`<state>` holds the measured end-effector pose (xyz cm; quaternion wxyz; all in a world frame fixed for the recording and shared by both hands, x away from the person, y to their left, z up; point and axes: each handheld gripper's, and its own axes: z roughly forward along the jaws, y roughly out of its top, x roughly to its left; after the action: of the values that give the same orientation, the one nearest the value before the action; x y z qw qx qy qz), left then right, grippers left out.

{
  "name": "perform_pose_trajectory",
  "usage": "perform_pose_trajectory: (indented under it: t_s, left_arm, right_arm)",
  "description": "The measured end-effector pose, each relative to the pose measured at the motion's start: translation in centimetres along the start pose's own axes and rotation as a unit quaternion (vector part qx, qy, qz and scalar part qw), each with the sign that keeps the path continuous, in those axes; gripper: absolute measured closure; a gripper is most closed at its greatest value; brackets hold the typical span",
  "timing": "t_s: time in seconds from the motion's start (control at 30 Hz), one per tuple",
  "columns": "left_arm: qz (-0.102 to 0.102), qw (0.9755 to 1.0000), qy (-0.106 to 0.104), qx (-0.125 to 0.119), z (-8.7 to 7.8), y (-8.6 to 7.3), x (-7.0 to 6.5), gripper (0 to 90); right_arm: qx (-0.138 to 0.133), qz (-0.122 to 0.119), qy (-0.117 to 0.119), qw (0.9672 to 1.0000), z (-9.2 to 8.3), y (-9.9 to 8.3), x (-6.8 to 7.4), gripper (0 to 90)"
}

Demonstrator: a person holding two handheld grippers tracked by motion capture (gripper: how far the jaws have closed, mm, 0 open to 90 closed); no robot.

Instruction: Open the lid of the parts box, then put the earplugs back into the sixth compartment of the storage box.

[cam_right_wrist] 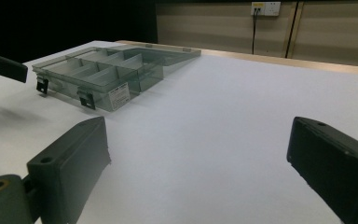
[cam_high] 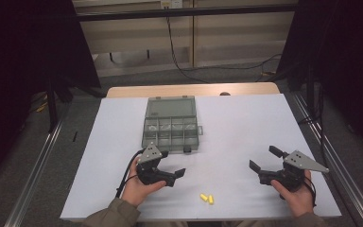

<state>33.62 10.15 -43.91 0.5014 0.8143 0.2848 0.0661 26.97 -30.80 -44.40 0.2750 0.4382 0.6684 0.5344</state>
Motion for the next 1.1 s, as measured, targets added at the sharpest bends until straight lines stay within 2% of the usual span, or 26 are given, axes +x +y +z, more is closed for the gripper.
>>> perform_pose_trajectory:
  t_s: [0.2,0.6,0.93,1.1]
  left_arm:
    - [0.01,0.9998,-0.011,0.009,0.4,-0.1,-0.6,6.9]
    - [0.015,0.9993,-0.027,0.02,0.8,-0.4,-1.4,7.2]
    - [0.029,0.9985,-0.035,0.031,1.2,-0.5,-1.9,8.8]
    - [0.028,0.998,-0.045,0.035,1.3,-0.5,-2.2,9.8]
  right_arm:
    - [-0.001,0.003,-0.001,1.0,-0.1,-0.1,-0.2,4.9]
    - [0.002,0.002,0.004,1.0,0.0,-0.2,-0.1,5.1]
    - [-0.001,0.003,0.006,1.0,0.0,-0.2,0.0,5.3]
    - [-0.003,0.002,0.006,1.0,-0.1,-0.2,0.0,5.4]
